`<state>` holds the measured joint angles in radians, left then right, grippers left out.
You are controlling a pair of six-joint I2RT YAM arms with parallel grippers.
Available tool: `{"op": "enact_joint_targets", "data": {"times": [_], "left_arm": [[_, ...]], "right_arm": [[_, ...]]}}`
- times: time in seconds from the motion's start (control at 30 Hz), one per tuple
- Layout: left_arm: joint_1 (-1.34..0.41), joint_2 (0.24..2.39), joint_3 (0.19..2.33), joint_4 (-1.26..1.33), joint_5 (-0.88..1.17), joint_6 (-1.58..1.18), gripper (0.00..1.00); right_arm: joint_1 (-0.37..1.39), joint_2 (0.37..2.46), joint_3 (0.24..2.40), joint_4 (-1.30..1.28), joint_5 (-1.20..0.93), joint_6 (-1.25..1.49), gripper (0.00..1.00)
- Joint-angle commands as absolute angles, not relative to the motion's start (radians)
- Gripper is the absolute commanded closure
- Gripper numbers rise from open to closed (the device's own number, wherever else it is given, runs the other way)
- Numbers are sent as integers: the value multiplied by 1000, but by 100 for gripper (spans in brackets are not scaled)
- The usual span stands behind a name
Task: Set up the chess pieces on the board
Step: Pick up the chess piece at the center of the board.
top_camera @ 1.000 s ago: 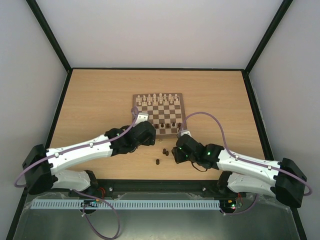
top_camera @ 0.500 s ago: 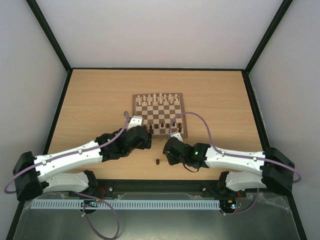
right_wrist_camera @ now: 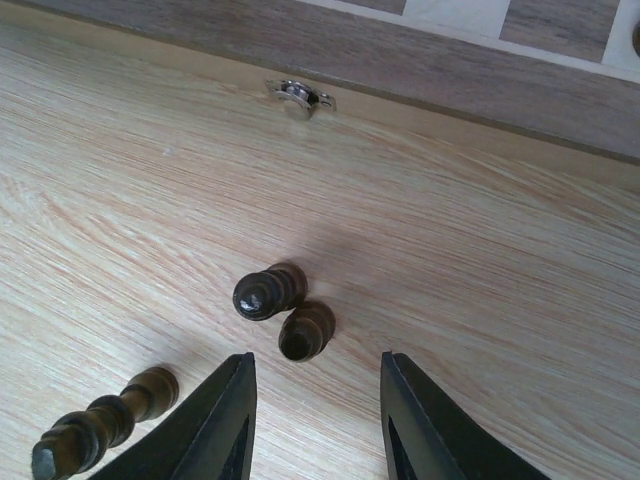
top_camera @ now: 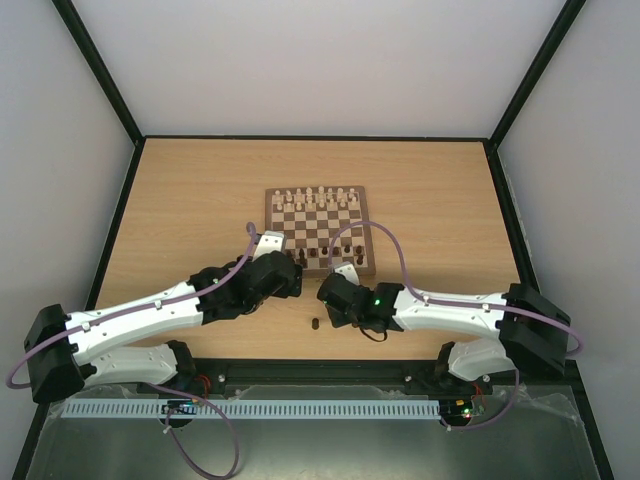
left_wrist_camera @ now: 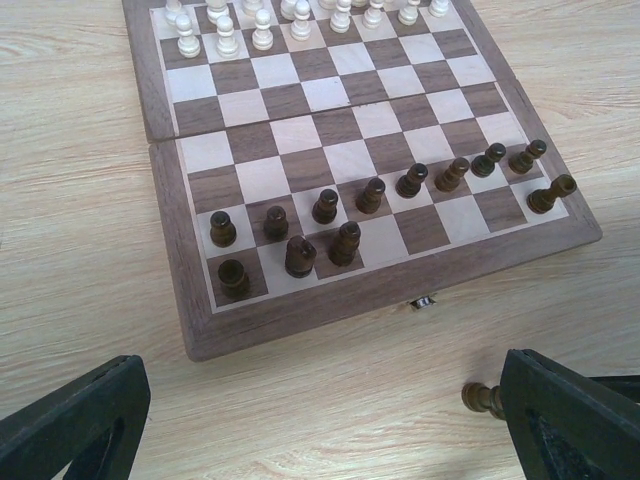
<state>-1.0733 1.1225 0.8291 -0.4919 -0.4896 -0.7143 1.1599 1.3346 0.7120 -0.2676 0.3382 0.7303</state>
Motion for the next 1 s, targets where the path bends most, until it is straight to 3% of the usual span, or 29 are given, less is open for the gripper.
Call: {"op": "enact_joint_targets", "data": {"times": [0.0, 0.97], "left_arm": [[-1077, 1116, 819, -500, -514, -702, 1], [-1077, 1149, 834, -495, -515, -702, 1]], "right_arm": [[1168, 1360, 735, -303, 378, 741, 66], [1152, 1413, 716, -242, 388, 722, 71]]}}
